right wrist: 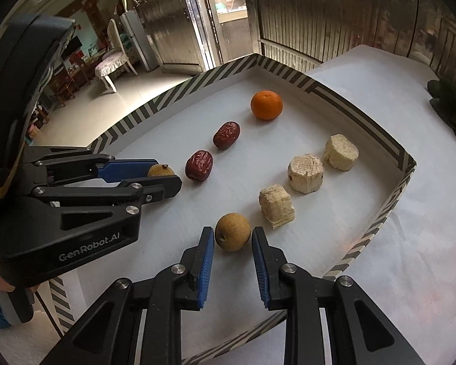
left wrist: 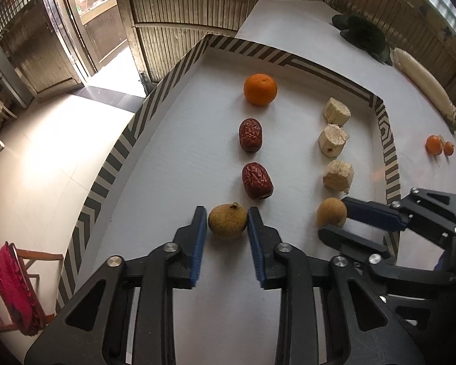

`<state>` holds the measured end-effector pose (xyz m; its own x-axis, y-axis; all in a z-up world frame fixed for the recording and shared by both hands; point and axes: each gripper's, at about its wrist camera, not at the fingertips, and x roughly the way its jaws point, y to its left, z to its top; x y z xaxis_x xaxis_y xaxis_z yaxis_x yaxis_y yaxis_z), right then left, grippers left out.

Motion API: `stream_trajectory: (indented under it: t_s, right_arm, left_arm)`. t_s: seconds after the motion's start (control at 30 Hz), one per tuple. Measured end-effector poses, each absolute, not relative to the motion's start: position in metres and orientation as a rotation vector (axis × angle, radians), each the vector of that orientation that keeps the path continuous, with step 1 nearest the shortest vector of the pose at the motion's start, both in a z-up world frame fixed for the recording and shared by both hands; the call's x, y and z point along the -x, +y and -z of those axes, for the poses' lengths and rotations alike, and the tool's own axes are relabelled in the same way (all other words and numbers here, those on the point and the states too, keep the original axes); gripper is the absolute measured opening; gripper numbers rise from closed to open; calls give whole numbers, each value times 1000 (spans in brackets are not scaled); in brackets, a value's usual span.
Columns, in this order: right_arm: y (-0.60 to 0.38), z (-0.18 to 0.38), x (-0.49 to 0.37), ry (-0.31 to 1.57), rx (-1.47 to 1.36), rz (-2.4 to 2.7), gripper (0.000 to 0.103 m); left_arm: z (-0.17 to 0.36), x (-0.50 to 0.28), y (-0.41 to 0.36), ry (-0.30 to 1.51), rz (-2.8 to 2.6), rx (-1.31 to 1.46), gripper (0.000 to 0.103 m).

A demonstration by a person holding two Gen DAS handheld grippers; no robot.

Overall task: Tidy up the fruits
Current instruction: 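Open left gripper to release its tan fruit while right gripper releases its tan fruit, then move both open grippers back to the remaining fruits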

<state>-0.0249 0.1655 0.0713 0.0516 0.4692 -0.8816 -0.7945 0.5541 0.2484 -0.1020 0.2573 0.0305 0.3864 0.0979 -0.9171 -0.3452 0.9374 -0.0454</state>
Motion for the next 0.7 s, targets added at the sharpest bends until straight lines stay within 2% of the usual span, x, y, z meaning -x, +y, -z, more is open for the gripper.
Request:
stream_trajectory:
  t_s: [0.03,0.1,0.7]
  right_arm:
    - [164,-73,24,1163,337,-989,26]
    - [160,-78,22,1154,320,-987,26]
    - [78,-114,1,1076,190,-863,30]
  left_arm:
    - [-31,102,257,1143,-287,252,44]
    - [-34,103,257,1130,-289,257,54]
    - [-72,73,200,1057,-209,187,55]
